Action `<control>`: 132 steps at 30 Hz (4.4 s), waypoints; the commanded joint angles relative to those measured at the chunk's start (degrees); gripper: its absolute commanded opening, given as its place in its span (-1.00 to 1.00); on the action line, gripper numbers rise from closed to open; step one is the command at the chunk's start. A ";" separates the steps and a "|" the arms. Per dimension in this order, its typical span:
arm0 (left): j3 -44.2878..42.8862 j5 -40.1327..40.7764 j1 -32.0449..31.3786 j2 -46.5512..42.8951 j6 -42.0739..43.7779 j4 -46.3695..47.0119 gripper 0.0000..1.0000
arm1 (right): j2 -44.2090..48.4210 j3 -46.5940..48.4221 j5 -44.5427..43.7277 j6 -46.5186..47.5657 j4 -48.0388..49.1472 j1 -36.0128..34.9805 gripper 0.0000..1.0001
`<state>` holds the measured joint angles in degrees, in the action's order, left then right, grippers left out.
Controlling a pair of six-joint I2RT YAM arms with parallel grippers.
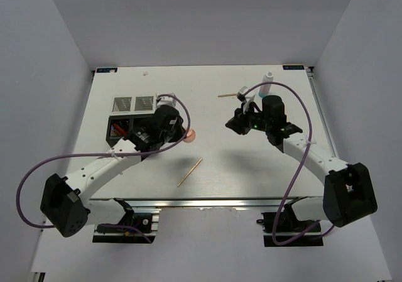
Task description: Organize the makeup
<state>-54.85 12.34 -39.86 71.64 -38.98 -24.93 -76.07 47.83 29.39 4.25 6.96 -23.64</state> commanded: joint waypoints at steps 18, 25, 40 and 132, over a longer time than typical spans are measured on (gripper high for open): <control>-9.84 17.81 19.64 5.09 15.08 -12.16 -0.14 | 0.14 -1.25 12.10 13.76 -8.97 0.17 0.06; -9.83 12.91 19.64 1.24 13.76 -8.93 0.29 | 1.71 -1.43 10.78 15.70 -9.69 0.35 0.14; -5.27 -26.14 5.07 10.09 20.61 -0.30 0.18 | 1.01 -0.46 12.28 9.37 -10.12 8.61 -0.56; -10.97 38.47 31.68 18.46 35.21 47.61 -1.00 | -7.86 7.44 17.81 10.78 -13.38 13.71 -0.05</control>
<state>-61.93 52.10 -8.45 92.55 -2.46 22.28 -83.42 51.72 45.45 13.50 -6.26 -10.13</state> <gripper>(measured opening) 0.117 0.479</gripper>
